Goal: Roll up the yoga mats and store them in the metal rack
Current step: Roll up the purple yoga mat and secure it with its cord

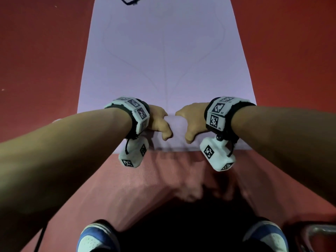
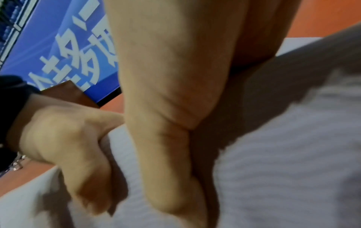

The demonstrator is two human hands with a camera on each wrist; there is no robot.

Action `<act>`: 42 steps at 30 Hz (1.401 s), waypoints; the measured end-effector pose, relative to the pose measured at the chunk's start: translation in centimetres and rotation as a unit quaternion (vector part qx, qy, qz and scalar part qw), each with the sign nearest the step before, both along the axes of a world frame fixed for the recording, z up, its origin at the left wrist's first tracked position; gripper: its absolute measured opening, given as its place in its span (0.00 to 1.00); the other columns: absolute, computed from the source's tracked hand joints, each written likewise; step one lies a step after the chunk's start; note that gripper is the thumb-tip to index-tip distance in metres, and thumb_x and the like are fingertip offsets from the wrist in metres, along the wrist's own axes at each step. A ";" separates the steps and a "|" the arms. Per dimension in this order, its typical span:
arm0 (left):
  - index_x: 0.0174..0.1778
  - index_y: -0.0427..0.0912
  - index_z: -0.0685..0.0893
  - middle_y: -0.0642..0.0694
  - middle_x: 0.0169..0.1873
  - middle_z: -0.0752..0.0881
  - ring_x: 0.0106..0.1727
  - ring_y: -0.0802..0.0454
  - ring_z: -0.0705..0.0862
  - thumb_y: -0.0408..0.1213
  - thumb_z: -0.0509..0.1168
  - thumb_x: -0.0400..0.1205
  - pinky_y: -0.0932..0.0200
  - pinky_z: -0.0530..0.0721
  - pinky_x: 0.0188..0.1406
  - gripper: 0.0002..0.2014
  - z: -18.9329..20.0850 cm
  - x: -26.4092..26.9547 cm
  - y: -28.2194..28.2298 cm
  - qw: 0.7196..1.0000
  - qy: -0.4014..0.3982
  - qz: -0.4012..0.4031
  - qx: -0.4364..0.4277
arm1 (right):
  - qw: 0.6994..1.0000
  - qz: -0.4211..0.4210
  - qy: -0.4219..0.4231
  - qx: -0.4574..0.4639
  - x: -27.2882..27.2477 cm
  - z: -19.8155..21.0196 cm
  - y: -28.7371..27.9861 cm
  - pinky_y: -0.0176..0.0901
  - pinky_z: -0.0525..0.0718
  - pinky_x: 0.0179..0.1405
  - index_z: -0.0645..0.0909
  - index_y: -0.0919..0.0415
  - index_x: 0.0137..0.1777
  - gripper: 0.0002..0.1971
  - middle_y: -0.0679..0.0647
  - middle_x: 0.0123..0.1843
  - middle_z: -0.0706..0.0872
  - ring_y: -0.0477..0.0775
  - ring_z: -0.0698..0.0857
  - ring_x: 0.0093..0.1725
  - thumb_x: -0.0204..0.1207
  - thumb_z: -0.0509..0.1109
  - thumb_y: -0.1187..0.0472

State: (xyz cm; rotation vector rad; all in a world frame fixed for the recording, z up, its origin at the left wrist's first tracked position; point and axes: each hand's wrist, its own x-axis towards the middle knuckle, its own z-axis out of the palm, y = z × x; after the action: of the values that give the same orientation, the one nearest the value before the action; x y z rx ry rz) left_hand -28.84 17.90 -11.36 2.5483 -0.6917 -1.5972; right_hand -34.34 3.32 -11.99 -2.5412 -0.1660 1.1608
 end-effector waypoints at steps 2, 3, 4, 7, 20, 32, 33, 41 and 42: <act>0.41 0.42 0.86 0.42 0.28 0.90 0.27 0.52 0.89 0.44 0.77 0.62 0.64 0.87 0.28 0.16 0.0 -0.8 0.1 0.999 0.032 -0.003 0.027 | 0.999 0.001 0.051 0.014 -0.2 -0.1 -0.1 0.51 0.89 0.52 0.84 0.46 0.51 0.26 0.46 0.42 0.91 0.50 0.90 0.45 0.49 0.84 0.49; 0.42 0.44 0.86 0.43 0.28 0.90 0.28 0.52 0.89 0.42 0.77 0.62 0.63 0.87 0.28 0.15 -0.3 -1.3 0.2 0.998 0.053 -0.006 0.032 | 0.997 0.011 0.080 0.013 -0.5 -0.2 -0.2 0.49 0.89 0.51 0.85 0.44 0.51 0.26 0.45 0.42 0.92 0.49 0.91 0.45 0.50 0.85 0.49; 0.48 0.46 0.86 0.43 0.38 0.91 0.39 0.50 0.91 0.43 0.77 0.60 0.57 0.91 0.39 0.20 -1.0 -1.7 0.3 0.997 0.074 -0.011 0.033 | 0.994 0.020 0.111 0.010 -0.9 -0.3 -0.2 0.46 0.89 0.51 0.86 0.43 0.53 0.26 0.44 0.42 0.92 0.49 0.91 0.45 0.51 0.86 0.49; 0.62 0.49 0.83 0.48 0.57 0.88 0.57 0.47 0.86 0.47 0.79 0.61 0.46 0.86 0.61 0.31 -2.3 -2.4 0.6 0.996 0.086 -0.032 0.022 | 0.987 0.024 0.162 -0.004 -2.0 -1.2 -0.1 0.50 0.88 0.56 0.84 0.42 0.57 0.31 0.44 0.48 0.92 0.50 0.91 0.49 0.51 0.87 0.46; 0.46 0.53 0.85 0.53 0.44 0.83 0.48 0.51 0.80 0.39 0.66 0.82 0.63 0.75 0.49 0.04 -1.6 1.2 0.1 0.979 -0.172 -0.061 -0.091 | 0.996 -0.071 -0.048 -0.013 0.2 0.3 -2.3 0.44 0.76 0.51 0.79 0.48 0.50 0.23 0.41 0.43 0.78 0.52 0.79 0.49 0.63 0.78 0.35; 0.74 0.62 0.67 0.57 0.60 0.83 0.61 0.51 0.81 0.68 0.78 0.59 0.49 0.78 0.66 0.48 -0.4 -0.1 1.0 0.992 -0.071 -0.105 -0.027 | 0.999 0.002 -0.011 -0.044 -0.3 -0.2 -0.4 0.56 0.86 0.52 0.62 0.48 0.67 0.49 0.47 0.47 0.83 0.55 0.86 0.47 0.48 0.84 0.41; 0.73 0.62 0.68 0.58 0.58 0.83 0.60 0.51 0.81 0.68 0.78 0.59 0.50 0.79 0.65 0.47 -0.2 0.0 1.0 0.992 -0.076 -0.100 -0.025 | 0.999 -0.001 -0.008 -0.039 -0.1 -0.2 -0.5 0.55 0.86 0.52 0.61 0.47 0.67 0.49 0.46 0.47 0.83 0.55 0.86 0.48 0.49 0.84 0.41; 0.71 0.58 0.70 0.54 0.55 0.84 0.56 0.50 0.83 0.71 0.76 0.59 0.48 0.83 0.59 0.46 -0.5 -1.2 1.4 0.989 -0.121 -0.084 -0.026 | 1.000 -0.010 0.016 0.000 -0.2 -0.4 -0.3 0.54 0.84 0.58 0.57 0.43 0.72 0.55 0.44 0.54 0.84 0.52 0.86 0.52 0.48 0.86 0.37; 0.71 0.58 0.69 0.54 0.54 0.83 0.55 0.50 0.83 0.73 0.75 0.58 0.48 0.83 0.58 0.47 -0.6 -1.2 1.5 0.987 -0.133 -0.085 -0.025 | 1.000 -0.014 0.013 0.009 -0.1 -0.4 -0.4 0.54 0.82 0.62 0.55 0.42 0.76 0.58 0.43 0.58 0.83 0.53 0.85 0.56 0.48 0.86 0.37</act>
State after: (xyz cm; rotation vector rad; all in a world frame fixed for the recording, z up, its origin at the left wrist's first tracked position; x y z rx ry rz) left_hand -30.01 19.40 -11.96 2.7581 -0.9838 -1.2708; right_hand -34.48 2.93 -12.36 -2.5043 -0.1330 1.1749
